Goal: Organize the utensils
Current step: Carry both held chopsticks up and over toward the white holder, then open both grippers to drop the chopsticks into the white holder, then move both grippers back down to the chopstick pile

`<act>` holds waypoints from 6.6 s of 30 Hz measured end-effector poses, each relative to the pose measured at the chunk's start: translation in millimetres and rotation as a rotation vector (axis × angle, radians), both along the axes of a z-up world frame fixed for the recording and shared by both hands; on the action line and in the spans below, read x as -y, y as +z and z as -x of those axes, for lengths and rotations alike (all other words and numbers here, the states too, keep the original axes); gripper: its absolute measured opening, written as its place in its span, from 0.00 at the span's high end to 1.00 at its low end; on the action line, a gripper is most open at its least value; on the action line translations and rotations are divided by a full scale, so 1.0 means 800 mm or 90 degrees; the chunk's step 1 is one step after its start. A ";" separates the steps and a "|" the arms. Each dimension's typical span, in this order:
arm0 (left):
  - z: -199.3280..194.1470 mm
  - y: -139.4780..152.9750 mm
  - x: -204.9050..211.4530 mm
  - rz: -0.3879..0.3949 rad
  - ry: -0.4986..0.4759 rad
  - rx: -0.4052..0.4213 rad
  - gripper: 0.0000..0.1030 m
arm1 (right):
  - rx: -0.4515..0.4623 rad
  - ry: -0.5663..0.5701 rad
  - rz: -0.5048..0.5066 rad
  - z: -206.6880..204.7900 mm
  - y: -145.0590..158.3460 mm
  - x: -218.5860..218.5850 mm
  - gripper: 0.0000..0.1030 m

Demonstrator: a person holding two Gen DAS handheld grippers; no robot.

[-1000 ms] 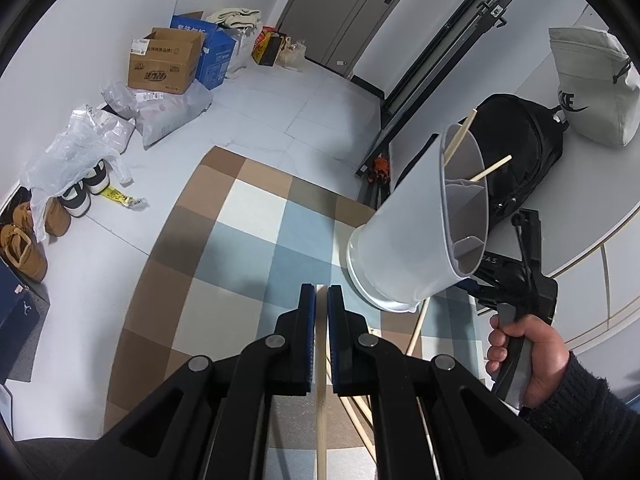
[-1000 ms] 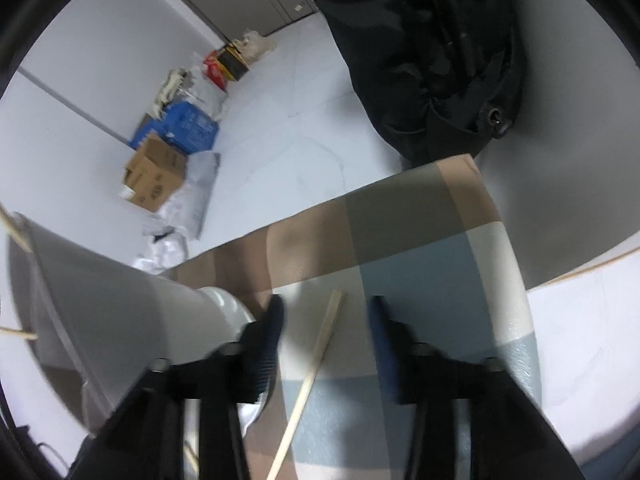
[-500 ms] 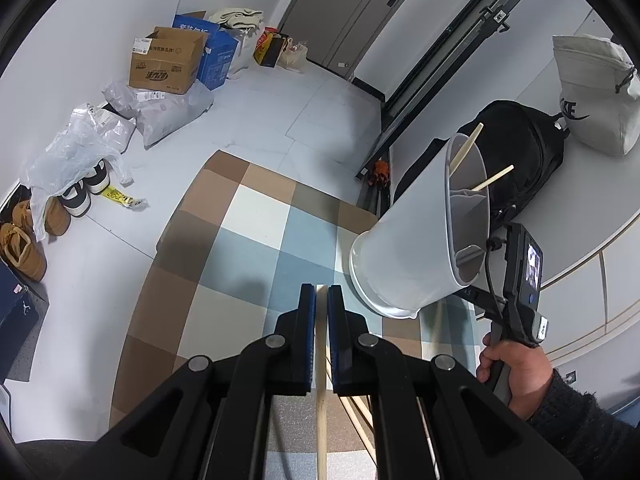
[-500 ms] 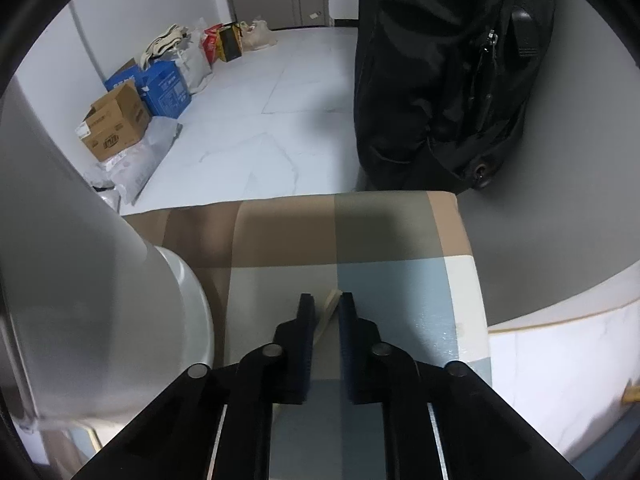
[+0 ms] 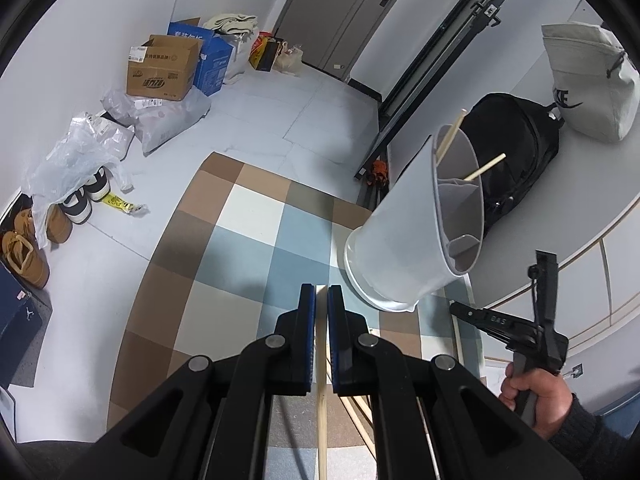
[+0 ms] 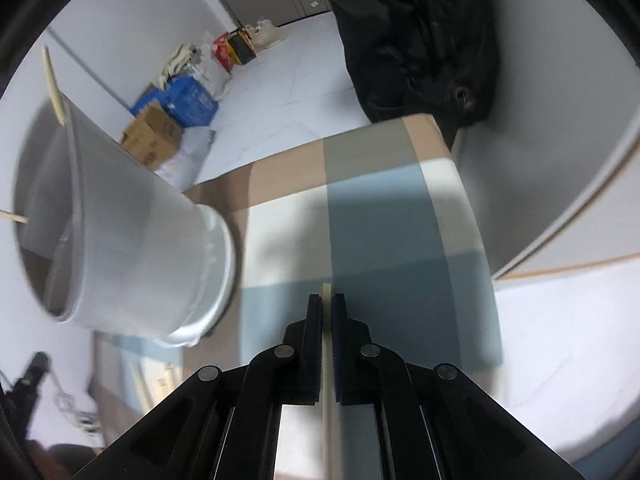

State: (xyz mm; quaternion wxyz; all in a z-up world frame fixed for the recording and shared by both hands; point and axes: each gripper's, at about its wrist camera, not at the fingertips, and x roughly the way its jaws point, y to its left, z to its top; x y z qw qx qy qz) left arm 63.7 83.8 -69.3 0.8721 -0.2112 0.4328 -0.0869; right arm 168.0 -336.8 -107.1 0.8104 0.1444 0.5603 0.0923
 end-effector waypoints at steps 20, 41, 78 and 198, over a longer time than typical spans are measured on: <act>0.004 0.123 0.031 -0.036 -0.038 0.153 0.98 | 0.327 0.053 -0.189 0.076 0.185 -0.027 0.96; -0.120 0.203 0.043 -0.090 0.103 0.333 0.98 | 0.539 0.041 -0.173 -0.067 0.311 -0.113 0.96; -0.140 0.146 0.066 -0.120 0.081 0.413 0.98 | 0.631 0.007 -0.091 -0.077 0.234 -0.154 0.96; 0.033 -0.004 -0.087 -0.010 0.137 -0.018 0.20 | 0.074 0.450 0.190 0.056 0.009 -0.298 0.77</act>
